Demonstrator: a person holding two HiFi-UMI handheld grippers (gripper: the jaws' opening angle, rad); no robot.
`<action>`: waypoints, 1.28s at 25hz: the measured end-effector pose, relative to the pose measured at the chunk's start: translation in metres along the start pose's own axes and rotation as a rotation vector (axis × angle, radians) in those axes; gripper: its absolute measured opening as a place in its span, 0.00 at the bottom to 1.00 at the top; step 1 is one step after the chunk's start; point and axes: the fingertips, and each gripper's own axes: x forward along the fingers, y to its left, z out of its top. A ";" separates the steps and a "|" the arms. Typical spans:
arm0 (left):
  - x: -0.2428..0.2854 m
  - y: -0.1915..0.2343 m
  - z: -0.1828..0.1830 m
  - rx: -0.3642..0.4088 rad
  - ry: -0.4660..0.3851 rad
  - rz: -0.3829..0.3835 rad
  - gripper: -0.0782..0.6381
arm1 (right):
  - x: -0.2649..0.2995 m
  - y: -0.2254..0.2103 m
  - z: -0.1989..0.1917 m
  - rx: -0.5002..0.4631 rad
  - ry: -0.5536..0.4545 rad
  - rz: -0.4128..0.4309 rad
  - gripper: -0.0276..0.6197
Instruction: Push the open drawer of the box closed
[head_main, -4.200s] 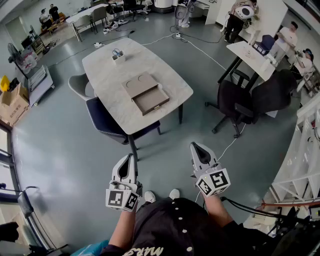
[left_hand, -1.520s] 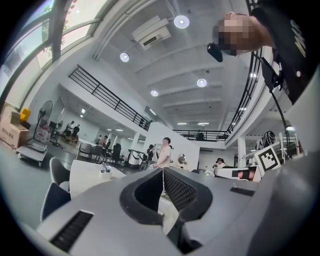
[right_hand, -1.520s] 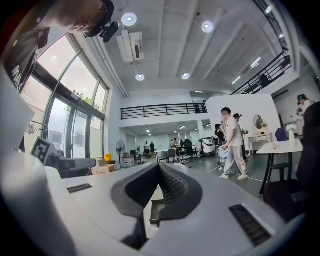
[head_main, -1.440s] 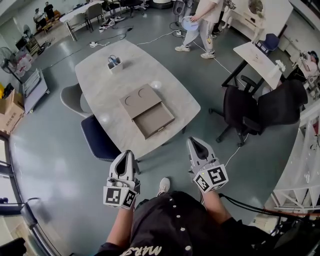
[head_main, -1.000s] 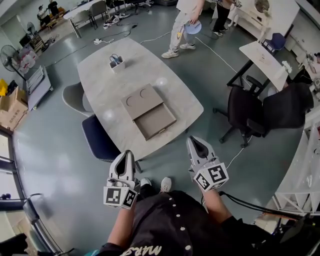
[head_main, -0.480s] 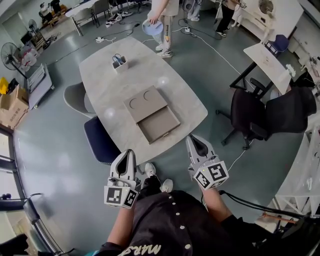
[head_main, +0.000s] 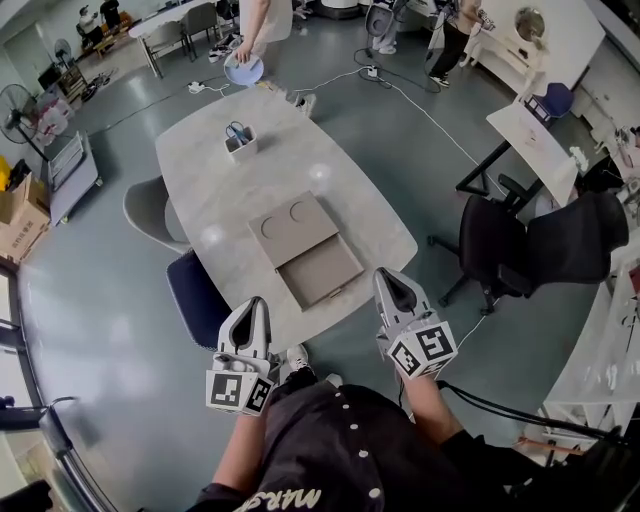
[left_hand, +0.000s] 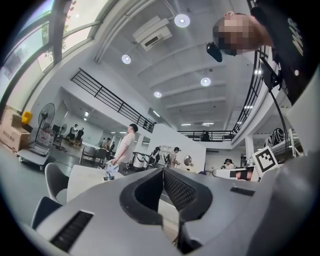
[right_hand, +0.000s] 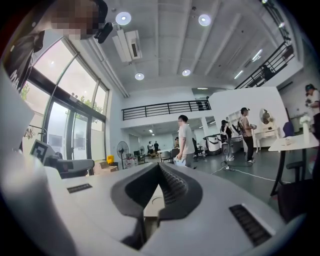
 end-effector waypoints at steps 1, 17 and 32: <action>0.002 0.003 0.000 -0.002 0.000 0.002 0.13 | 0.005 0.000 -0.001 -0.003 0.004 0.004 0.04; 0.031 0.034 -0.042 -0.043 0.107 0.006 0.13 | 0.059 -0.016 -0.061 0.157 0.129 0.004 0.04; 0.037 0.034 -0.129 -0.150 0.278 -0.029 0.13 | 0.076 -0.017 -0.212 0.451 0.394 0.022 0.04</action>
